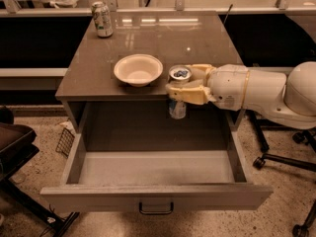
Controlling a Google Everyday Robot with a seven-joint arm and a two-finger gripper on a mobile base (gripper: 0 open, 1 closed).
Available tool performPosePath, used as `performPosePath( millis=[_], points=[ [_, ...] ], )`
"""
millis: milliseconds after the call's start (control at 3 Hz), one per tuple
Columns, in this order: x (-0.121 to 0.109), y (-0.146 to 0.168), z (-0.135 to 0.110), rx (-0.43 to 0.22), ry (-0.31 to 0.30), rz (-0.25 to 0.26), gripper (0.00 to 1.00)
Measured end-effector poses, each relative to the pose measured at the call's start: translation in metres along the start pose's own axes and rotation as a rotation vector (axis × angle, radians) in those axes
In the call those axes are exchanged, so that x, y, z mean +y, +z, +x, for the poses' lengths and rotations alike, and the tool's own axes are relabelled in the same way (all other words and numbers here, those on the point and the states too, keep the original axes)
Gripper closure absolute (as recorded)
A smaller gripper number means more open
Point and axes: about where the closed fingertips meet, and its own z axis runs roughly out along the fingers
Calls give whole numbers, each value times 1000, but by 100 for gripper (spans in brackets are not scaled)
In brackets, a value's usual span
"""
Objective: Place redbull can into top drawer
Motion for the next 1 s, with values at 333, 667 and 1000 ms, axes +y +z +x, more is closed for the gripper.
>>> performPosePath(
  millis=[333, 667, 1000],
  points=[
    [15, 30, 45, 26, 28, -54, 100],
    [30, 59, 98, 64, 34, -116, 100],
    [40, 76, 135, 99, 25, -170, 100]
  ],
)
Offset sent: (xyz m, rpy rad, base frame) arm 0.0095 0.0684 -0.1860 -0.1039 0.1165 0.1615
